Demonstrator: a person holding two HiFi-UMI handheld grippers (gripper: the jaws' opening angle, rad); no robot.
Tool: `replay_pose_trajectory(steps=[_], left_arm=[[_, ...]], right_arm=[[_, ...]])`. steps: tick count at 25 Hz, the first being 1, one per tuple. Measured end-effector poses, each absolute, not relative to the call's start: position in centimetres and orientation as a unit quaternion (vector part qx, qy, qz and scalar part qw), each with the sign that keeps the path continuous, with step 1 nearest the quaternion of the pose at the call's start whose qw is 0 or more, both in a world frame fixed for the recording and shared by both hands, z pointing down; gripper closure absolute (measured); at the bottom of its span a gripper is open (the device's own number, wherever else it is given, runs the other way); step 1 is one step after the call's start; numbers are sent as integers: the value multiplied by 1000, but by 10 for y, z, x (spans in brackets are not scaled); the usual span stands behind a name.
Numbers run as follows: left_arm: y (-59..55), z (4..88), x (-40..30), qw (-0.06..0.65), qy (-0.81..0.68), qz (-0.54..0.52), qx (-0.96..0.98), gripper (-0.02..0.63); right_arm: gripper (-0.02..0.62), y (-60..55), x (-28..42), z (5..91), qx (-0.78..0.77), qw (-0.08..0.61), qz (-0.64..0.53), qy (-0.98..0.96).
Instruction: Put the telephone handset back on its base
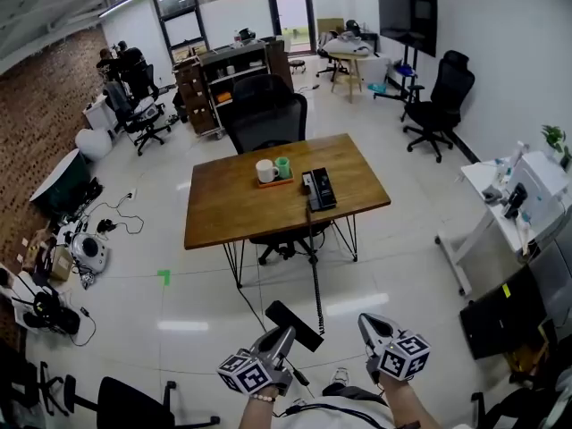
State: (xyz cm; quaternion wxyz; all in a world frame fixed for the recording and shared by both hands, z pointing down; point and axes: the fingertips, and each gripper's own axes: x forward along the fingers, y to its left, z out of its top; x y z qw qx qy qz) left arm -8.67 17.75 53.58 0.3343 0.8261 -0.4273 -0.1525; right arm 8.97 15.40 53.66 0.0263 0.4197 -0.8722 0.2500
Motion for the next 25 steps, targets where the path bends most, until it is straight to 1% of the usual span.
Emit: replay_pose_trajectory(steps=[25], left_arm=[[170, 536, -86, 339, -431, -153, 822, 537]], right_arm=[[595, 146, 90, 541, 418, 24, 257, -871]])
